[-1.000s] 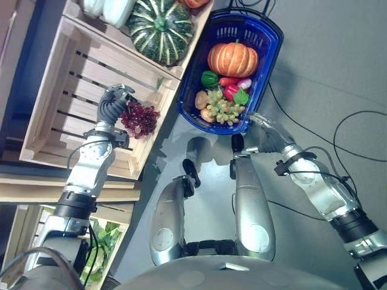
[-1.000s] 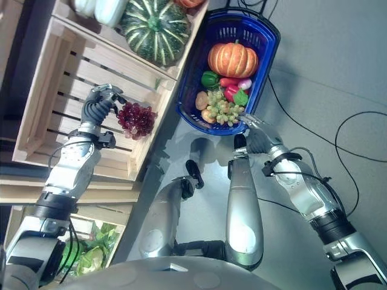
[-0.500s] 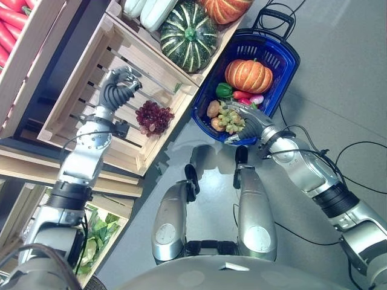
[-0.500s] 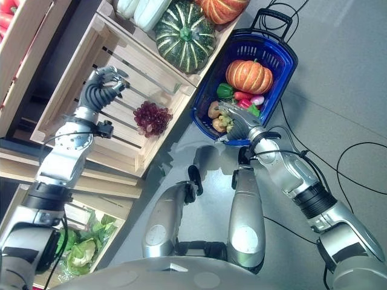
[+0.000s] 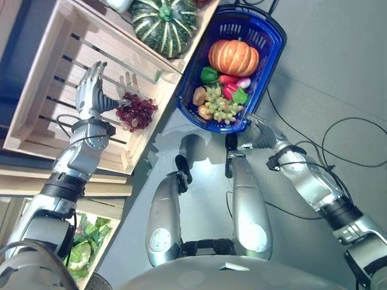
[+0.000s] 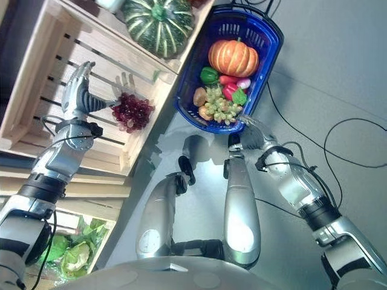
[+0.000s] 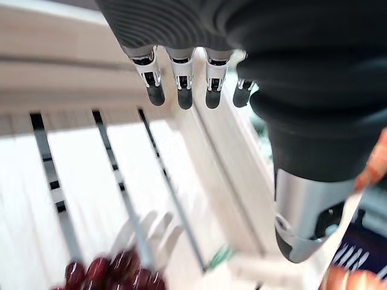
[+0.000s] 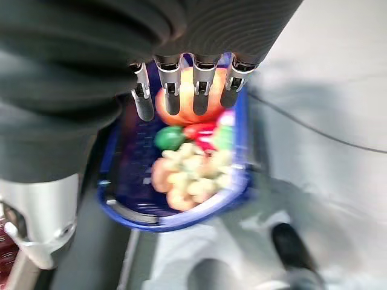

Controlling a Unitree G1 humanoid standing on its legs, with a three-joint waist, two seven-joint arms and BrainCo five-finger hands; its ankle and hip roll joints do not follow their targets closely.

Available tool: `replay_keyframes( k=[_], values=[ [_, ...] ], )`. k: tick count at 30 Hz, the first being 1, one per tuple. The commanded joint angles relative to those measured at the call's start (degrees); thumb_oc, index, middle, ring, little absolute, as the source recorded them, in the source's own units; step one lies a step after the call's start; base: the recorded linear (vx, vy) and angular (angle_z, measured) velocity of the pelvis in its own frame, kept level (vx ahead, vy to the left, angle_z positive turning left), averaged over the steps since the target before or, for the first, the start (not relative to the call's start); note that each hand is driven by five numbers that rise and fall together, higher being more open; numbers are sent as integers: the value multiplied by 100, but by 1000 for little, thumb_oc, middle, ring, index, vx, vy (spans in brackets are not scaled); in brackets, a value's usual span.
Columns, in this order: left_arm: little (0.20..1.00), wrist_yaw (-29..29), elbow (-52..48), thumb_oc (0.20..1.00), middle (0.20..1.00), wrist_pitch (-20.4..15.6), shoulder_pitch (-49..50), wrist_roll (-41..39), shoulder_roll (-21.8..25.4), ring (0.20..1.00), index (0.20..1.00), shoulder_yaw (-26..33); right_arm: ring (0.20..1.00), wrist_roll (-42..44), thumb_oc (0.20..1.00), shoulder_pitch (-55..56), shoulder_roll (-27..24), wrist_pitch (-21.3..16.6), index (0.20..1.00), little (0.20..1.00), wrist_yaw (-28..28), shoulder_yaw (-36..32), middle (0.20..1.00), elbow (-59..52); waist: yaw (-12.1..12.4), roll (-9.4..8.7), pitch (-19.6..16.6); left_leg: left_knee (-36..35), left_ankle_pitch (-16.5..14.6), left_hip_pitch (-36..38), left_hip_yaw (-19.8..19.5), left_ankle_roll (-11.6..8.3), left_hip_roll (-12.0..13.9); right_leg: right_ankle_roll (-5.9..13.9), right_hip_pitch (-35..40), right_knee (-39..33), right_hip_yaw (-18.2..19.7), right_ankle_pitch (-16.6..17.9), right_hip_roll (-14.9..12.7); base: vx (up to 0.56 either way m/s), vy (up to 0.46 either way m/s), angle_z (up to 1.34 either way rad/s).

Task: Pick up fruits and vegetables into the basket

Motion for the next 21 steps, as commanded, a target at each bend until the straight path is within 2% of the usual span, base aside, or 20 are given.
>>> replay_keyframes(
  k=[1, 4, 8, 9, 16, 21],
  values=[
    [1000, 299, 280, 1000, 1000, 3, 162, 94, 226, 1000, 1000, -93, 1000, 348, 1000, 214, 22, -564, 1000, 1000, -308, -216, 1000, -333, -81, -154, -253, -238, 103, -343, 163, 209, -147, 479, 104, 455, 25, -988, -51, 15, 84, -20],
    [1000, 26, 654, 1000, 1000, -66, 141, -293, 39, 1000, 1000, -169, 1000, 628, 1000, 400, -25, -827, 1000, 1000, -362, -413, 1000, -373, -185, -116, -253, -171, 92, -537, 244, 201, -126, 471, -149, 544, 74, -999, -12, 17, 65, -17],
    [1000, -8, 996, 1000, 1000, -208, 99, -179, -88, 1000, 1000, -219, 1000, 757, 1000, 553, -87, -1053, 1000, 1000, -369, -595, 1000, -469, -292, -87, -253, -109, 93, -756, 333, 181, -97, 459, -407, 604, 117, -993, 20, 14, 76, -12],
    [1000, -58, 1176, 1000, 1000, -283, 82, -290, -116, 1000, 1000, -216, 1000, 798, 1000, 672, -150, -1238, 1000, 1000, -379, -713, 1000, -488, -357, -66, -253, -70, 91, -879, 393, 173, -74, 450, -560, 642, 141, -991, 34, 18, 77, -6],
    [1000, -255, 1754, 1000, 1000, -444, -86, -413, -283, 1000, 1000, -214, 1000, 892, 1000, 864, -193, -1438, 1000, 1000, -349, -911, 1000, -453, -471, -10, -253, 47, 70, -1204, 474, 182, -36, 428, -969, 766, 209, -997, 47, 11, 50, -7],
    [1000, -254, 2007, 1000, 1000, -355, -176, -291, -339, 1000, 1000, -292, 1000, 910, 1000, 866, -206, -1428, 1000, 1000, -389, -922, 1000, -404, -496, 23, -253, 76, 76, -1353, 479, 182, -37, 426, -1153, 808, 242, -981, 51, 0, 14, 0]
  ],
)
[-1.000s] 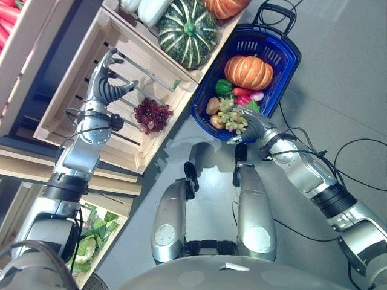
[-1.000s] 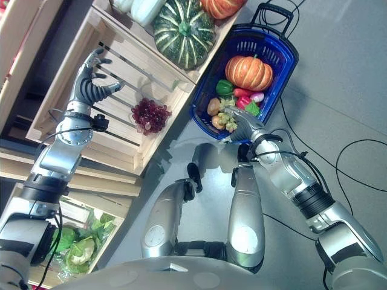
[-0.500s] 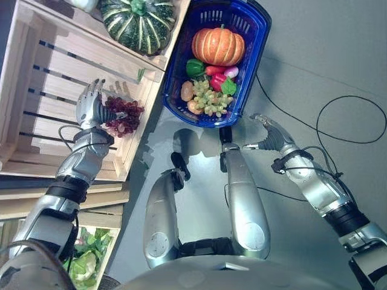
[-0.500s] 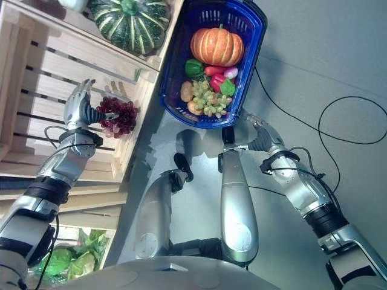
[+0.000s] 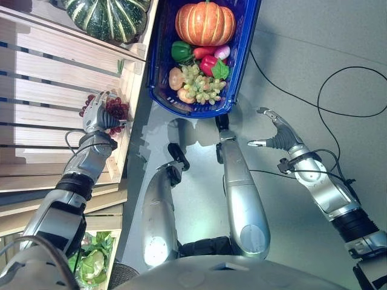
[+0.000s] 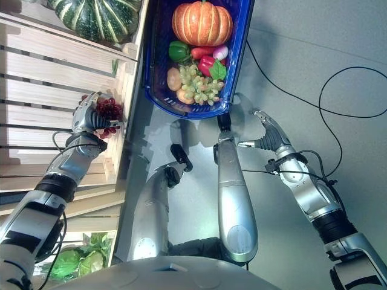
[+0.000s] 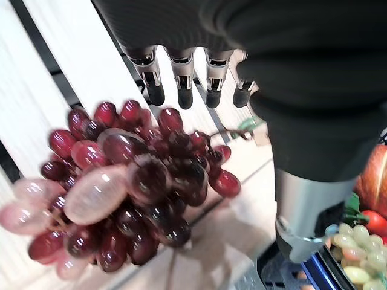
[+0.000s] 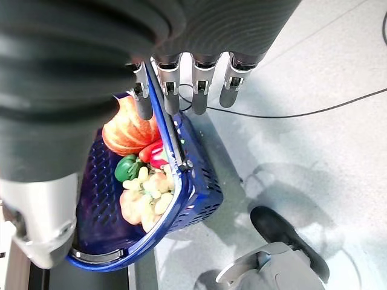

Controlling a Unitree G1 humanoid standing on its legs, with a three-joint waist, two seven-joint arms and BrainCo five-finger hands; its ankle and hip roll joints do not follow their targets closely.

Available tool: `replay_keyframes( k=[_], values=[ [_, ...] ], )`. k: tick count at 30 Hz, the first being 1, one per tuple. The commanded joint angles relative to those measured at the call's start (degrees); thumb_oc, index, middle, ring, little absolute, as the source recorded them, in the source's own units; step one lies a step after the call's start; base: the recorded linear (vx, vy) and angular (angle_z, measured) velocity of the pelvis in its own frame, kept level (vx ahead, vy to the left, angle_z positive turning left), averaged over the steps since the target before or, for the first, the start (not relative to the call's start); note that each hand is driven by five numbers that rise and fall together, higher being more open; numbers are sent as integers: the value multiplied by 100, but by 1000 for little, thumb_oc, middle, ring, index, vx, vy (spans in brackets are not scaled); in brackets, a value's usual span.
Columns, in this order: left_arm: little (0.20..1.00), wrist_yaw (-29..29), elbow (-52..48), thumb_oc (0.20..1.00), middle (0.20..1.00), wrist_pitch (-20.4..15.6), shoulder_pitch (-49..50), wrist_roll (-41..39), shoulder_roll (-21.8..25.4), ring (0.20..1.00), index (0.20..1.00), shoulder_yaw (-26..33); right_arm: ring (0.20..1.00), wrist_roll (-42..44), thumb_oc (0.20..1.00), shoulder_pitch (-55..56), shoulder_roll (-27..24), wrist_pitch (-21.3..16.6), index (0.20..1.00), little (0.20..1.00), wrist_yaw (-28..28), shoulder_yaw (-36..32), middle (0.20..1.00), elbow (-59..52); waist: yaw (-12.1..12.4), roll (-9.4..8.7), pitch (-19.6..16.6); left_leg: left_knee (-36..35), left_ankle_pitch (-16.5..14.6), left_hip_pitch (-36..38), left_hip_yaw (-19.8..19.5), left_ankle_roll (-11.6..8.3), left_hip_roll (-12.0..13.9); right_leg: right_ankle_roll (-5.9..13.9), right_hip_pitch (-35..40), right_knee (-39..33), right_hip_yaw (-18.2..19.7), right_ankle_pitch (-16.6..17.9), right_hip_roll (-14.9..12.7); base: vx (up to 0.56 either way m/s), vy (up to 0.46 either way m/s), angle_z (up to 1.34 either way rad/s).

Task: Pick up fruits and vegetables into the basket

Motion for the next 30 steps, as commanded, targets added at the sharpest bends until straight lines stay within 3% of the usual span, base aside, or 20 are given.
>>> replay_keyframes(
  k=[1, 8, 22, 30],
  values=[
    [1000, 60, 331, 1000, 1000, 50, 252, 95, 125, 1000, 1000, 33, 1000, 149, 1000, 348, -145, -302, 1000, 1000, -136, -106, 1000, -330, -98, 23, -251, -93, 209, -593, 55, 119, -32, 350, -69, 530, -192, -973, 20, 0, 0, 0],
    [1000, 179, 760, 1000, 1000, 329, 64, 444, 157, 1000, 1000, -130, 1000, 161, 1000, 227, -151, -302, 1000, 1000, -249, 2, 1000, -181, -116, 11, -251, -21, 202, -776, 31, 104, -10, 353, -253, 551, -183, -935, 12, 0, 0, 0],
    [1000, -115, 2016, 1000, 1000, 1551, -262, 324, -1, 1000, 1000, -316, 1000, 291, 1000, -154, -27, -277, 1000, 1000, -467, 316, 1000, 189, -133, -105, -251, 88, 196, -1145, -68, 76, 43, 314, -570, 562, -155, -869, 51, -6, -3, -2],
    [1000, -246, 2347, 1000, 1000, 1603, -376, 257, -71, 1000, 1000, -379, 1000, 385, 1000, -294, 8, -348, 1000, 1000, -568, 438, 1000, 306, -108, -129, -251, 68, 223, -1286, -134, 70, 26, 296, -686, 536, -184, -837, 52, 0, 0, 0]
  ],
)
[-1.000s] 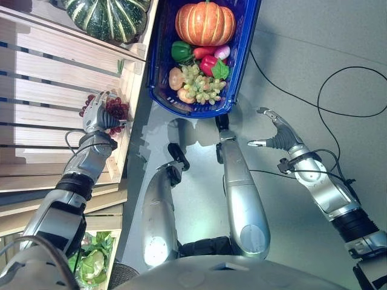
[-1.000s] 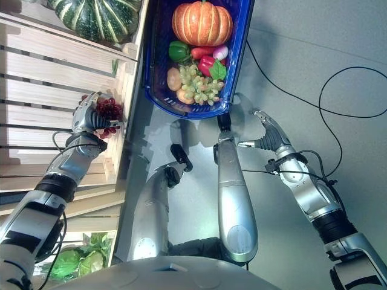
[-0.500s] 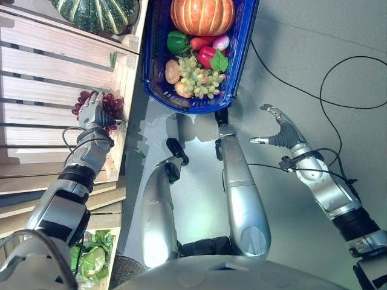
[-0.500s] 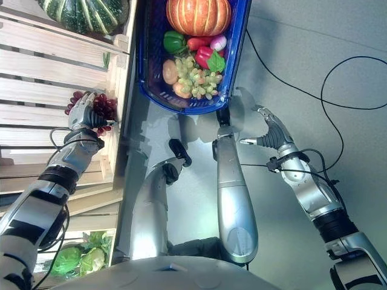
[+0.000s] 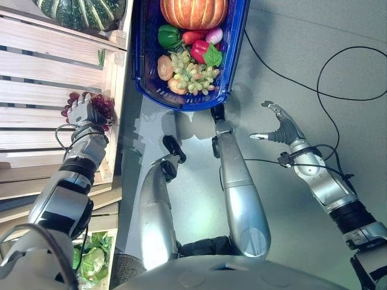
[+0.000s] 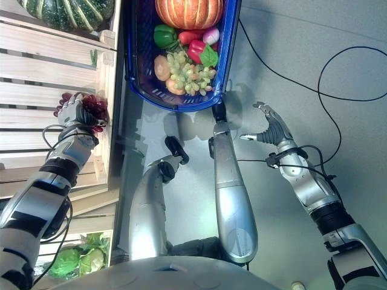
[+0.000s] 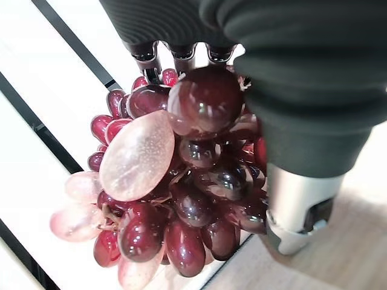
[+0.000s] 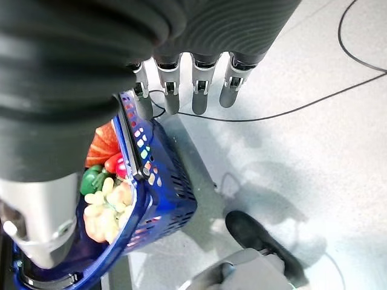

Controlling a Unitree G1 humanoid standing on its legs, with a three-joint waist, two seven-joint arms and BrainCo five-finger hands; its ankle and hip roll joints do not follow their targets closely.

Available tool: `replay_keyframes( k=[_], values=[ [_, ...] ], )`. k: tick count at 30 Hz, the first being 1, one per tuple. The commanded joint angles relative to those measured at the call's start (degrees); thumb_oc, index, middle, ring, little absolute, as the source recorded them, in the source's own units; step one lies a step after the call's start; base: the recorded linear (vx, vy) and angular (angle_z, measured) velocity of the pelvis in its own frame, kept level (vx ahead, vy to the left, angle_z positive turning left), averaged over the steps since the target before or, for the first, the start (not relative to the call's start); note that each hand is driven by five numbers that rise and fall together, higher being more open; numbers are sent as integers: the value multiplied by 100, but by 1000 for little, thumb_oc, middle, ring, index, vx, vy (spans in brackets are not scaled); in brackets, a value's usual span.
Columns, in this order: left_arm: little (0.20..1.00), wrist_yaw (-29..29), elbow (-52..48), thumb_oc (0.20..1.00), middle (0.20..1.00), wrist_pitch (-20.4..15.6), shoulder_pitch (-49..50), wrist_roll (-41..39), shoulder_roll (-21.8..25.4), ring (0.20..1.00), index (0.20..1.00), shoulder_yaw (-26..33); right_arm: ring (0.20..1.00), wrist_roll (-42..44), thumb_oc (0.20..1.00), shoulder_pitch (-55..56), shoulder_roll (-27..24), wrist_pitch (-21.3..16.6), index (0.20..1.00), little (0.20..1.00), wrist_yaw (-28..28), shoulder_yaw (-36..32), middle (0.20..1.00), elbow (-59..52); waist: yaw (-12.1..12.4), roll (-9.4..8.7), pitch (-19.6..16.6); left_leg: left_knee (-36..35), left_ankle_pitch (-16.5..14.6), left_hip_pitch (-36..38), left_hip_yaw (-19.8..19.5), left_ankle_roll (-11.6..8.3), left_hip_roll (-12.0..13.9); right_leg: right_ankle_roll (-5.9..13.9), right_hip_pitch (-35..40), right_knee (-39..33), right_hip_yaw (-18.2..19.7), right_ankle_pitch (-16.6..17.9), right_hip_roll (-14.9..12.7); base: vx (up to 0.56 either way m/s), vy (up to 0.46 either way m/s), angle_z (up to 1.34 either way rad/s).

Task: Pick up fruits and vegetables into the basket

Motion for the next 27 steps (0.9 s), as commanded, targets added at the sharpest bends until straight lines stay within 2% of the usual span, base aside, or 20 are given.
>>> replay_keyframes(
  k=[1, 6, 7, 8, 9, 10, 12, 14, 16, 21, 27],
  values=[
    [1000, -294, 872, 1000, 1000, 336, 577, 15, -9, 1000, 1000, -99, 1000, 155, 1000, 150, 26, -240, 1000, 1000, -215, 208, 1000, -191, -13, -132, -243, -231, 277, -673, -181, 109, -93, 319, -57, 363, -284, -847, -42, 0, 0, 0],
    [1000, -460, 936, 1000, 1000, 301, 524, 141, -57, 1000, 1000, -193, 1000, 177, 1000, 76, 39, -259, 1000, 1000, -301, 256, 1000, -102, -5, -129, -243, -242, 276, -730, -211, 112, -115, 315, -113, 355, -292, -840, -44, 0, 0, 0],
    [853, -602, 944, 853, 853, 324, 520, 245, -81, 853, 853, -210, 1000, 185, 1000, 66, 49, -261, 1000, 1000, -317, 263, 1000, -97, -1, -131, -243, -251, 280, -742, -213, 115, -120, 312, -122, 346, -293, -836, -42, 0, 0, 0],
    [586, -647, 944, 586, 586, 347, 526, 273, -99, 586, 586, -238, 1000, 181, 1000, 63, 49, -260, 1000, 1000, -319, 263, 1000, -99, -2, -131, -243, -253, 282, -750, -215, 114, -125, 311, -125, 336, -291, -832, -39, 0, 0, 0],
    [369, -724, 950, 369, 369, 379, 532, 315, -118, 369, 369, -271, 1000, 168, 1000, 57, 50, -262, 1000, 1000, -318, 261, 1000, -92, -2, -130, -243, -257, 282, -760, -219, 114, -129, 309, -133, 331, -291, -828, -33, 0, 0, 0],
    [200, -814, 947, 200, 200, 378, 535, 393, -145, 200, 200, -291, 1000, 152, 1000, 42, 63, -250, 1000, 1000, -331, 272, 1000, -75, 0, -131, -243, -261, 283, -759, -219, 119, -127, 309, -135, 333, -295, -825, -33, 0, 0, 0],
    [200, -992, 959, 200, 200, 343, 507, 418, -147, 200, 200, -360, 1000, 176, 1000, 23, 58, -246, 1000, 1000, -361, 293, 1000, -70, -3, -138, -243, -269, 285, -768, -218, 120, -124, 308, -144, 328, -297, -822, -33, 0, 0, 0],
    [200, -955, 939, 200, 200, 117, 502, 381, -176, 200, 200, -372, 1000, 190, 1000, 14, 57, -270, 1000, 1000, -373, 286, 1000, -43, -8, -148, -243, -277, 286, -764, -221, 122, -122, 310, -139, 321, -299, -815, -29, -10, -5, 4],
    [200, -960, 934, 200, 200, 55, 488, 323, -176, 200, 200, -381, 1000, 198, 1000, 6, 58, -268, 1000, 1000, -376, 285, 1000, -41, -9, -153, -243, -280, 288, -765, -220, 122, -120, 310, -137, 314, -300, -812, -28, 0, 0, 0],
    [200, -903, 794, 200, 200, -529, 524, -580, -245, 200, 200, -186, 1000, 161, 1000, 83, 75, -269, 1000, 1000, -417, 226, 1000, -115, 3, -144, -243, -313, 313, -749, -234, 132, -136, 314, -121, 314, -301, -815, -28, -1, 2, 2],
    [200, -1095, 464, 200, 200, -957, 760, -1260, -351, 200, 200, 100, 1000, 128, 1000, 254, 55, -284, 1000, 1000, -361, 94, 1000, -243, 34, -115, -243, -354, 321, -612, -253, 146, -173, 312, 9, 314, -319, -846, -33, -1, 3, 2]
  ],
)
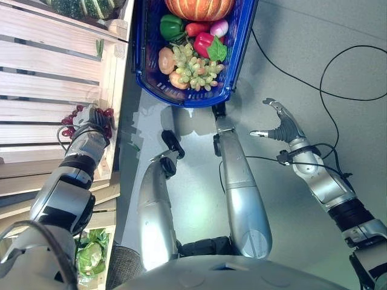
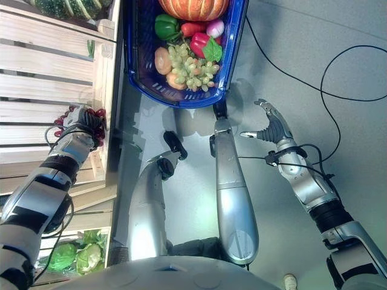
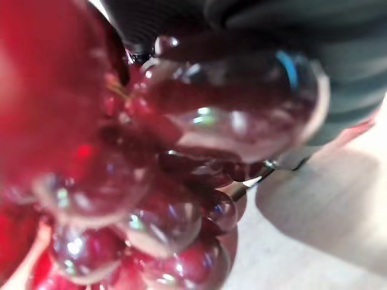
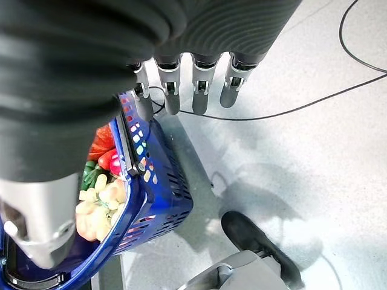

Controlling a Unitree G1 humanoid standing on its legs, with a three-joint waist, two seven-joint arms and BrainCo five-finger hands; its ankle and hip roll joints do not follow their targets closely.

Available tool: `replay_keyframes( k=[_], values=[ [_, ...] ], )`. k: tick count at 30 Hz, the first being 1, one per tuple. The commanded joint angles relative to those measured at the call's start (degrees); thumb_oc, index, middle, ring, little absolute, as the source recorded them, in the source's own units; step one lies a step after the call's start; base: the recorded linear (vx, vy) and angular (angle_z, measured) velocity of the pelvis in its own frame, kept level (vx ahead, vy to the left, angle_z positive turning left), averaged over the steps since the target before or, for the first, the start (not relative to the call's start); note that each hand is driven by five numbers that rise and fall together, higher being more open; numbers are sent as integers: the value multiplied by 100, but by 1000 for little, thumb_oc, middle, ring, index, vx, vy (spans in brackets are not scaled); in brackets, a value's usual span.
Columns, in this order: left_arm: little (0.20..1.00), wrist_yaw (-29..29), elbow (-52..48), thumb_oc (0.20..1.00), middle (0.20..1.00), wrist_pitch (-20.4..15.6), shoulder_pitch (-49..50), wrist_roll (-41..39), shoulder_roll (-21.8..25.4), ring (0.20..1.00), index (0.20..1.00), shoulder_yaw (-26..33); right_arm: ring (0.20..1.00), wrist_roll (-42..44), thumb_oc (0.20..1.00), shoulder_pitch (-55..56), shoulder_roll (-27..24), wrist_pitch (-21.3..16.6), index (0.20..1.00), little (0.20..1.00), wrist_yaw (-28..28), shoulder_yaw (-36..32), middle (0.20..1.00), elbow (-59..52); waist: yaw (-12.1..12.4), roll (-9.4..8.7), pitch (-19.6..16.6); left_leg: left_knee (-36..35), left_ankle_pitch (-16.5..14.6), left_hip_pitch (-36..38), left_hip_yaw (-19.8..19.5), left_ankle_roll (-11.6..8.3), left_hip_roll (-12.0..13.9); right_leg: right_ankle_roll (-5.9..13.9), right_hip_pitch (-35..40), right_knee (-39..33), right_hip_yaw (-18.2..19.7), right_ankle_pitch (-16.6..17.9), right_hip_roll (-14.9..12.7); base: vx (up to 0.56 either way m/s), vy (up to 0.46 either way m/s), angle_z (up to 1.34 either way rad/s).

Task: Pick up fruits and vegetables into the basket

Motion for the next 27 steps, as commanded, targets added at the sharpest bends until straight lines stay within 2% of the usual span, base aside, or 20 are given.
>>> replay_keyframes(
  k=[1, 5, 11, 14, 20, 27],
  values=[
    [200, -298, -181, 200, 200, -437, 955, -746, -385, 200, 200, 277, 1000, 116, 1000, 368, 53, -262, 1000, 1000, -65, -48, 1000, -393, -4, -119, -236, -443, 337, -275, -60, 149, -152, 389, 222, 307, -209, -908, -26, 0, 0, 0],
    [200, -364, -555, 200, 200, -654, 1154, -1149, -452, 200, 200, 472, 1000, 93, 1000, 500, 60, -246, 1000, 1000, -11, -168, 1000, -561, 35, -95, -236, -522, 364, -125, -56, 163, -185, 401, 381, 260, -239, -923, -43, 0, 0, 0],
    [200, -417, -915, 200, 200, -746, 1475, -1685, -565, 200, 200, 658, 1000, 39, 1000, 639, 99, -212, 1000, 1000, 61, -276, 1000, -711, 92, -80, -236, -572, 381, 78, -58, 197, -231, 399, 597, 223, -286, -929, -53, 0, 0, 0],
    [200, -509, -1152, 200, 200, -986, 1688, -2171, -615, 200, 200, 852, 1000, -5, 1000, 723, 119, -168, 1000, 1000, 118, -309, 1000, -790, 130, -80, -236, -620, 392, 192, -67, 212, -245, 400, 722, 192, -302, -933, -57, 0, 0, 0],
    [200, -1052, -2328, 200, 200, -1739, 2361, -3111, -801, 200, 200, 1247, 1000, -326, 1000, 997, 253, 258, 1000, 1000, 234, -499, 1000, -963, 287, -10, -236, -754, 409, 547, -109, 251, -349, 407, 1142, 92, -397, -952, -129, -4, 6, 3],
    [200, -1483, -3785, 200, 200, -1932, 3001, -3546, -880, 200, 200, 1517, 1000, -921, 1000, 1173, 344, 526, 1000, 1000, 423, -591, 1000, -1126, 450, 29, -236, -891, 416, 981, -199, 299, -457, 421, 1643, -32, -488, -978, -192, -2, -3, 12]
  ],
)
